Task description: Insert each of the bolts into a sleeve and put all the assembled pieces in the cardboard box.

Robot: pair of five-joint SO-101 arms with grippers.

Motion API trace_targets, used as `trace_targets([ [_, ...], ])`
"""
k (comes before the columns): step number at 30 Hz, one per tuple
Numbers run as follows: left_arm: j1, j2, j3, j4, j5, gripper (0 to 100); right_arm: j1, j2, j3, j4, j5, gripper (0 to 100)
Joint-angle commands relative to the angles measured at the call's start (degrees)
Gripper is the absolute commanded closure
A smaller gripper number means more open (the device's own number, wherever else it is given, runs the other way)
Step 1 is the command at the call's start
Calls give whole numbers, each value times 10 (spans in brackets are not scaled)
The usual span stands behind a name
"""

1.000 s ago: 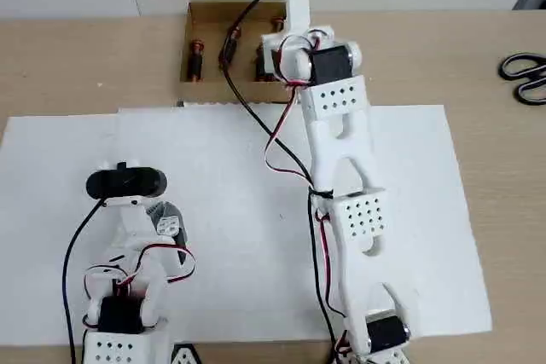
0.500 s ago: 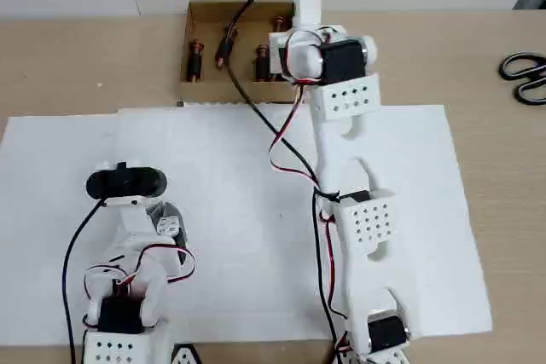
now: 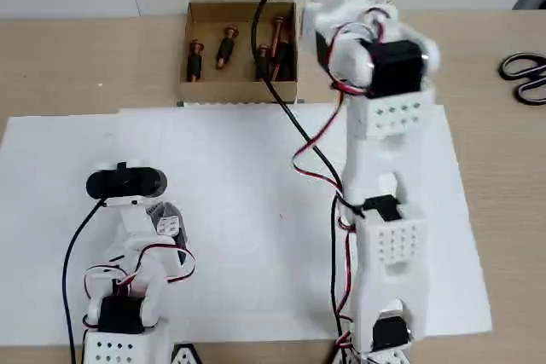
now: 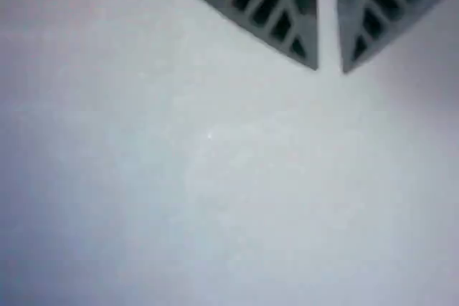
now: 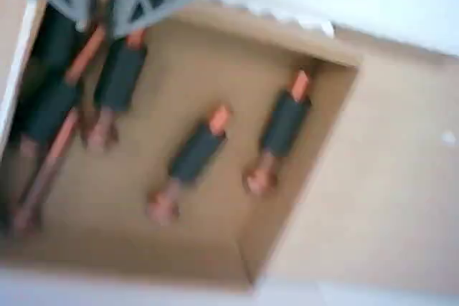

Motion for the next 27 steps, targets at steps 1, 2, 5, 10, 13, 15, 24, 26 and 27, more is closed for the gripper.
trace_targets([
  [1,1,-3,-3,2,2,994,15,-102,58,5,19,996],
  [2,1,-3,-3,2,2,994,19,-131,91,5,19,996],
  [5,0,-3,-3,2,3,994,31,-232,215,3,19,996],
  [10,0,-3,-3,2,3,994,47,-393,473,-2,18,996],
  [13,0,-3,-3,2,11,994,51,-472,616,-10,15,995],
  [15,0,-3,-2,0,33,994,51,-519,709,-18,14,995],
  [24,0,-3,-2,0,55,993,51,-727,1132,-165,14,995],
  [26,0,-3,-2,0,55,993,51,-778,1223,-212,17,995],
  [27,0,-3,-2,0,55,993,51,-803,1267,-236,18,995],
])
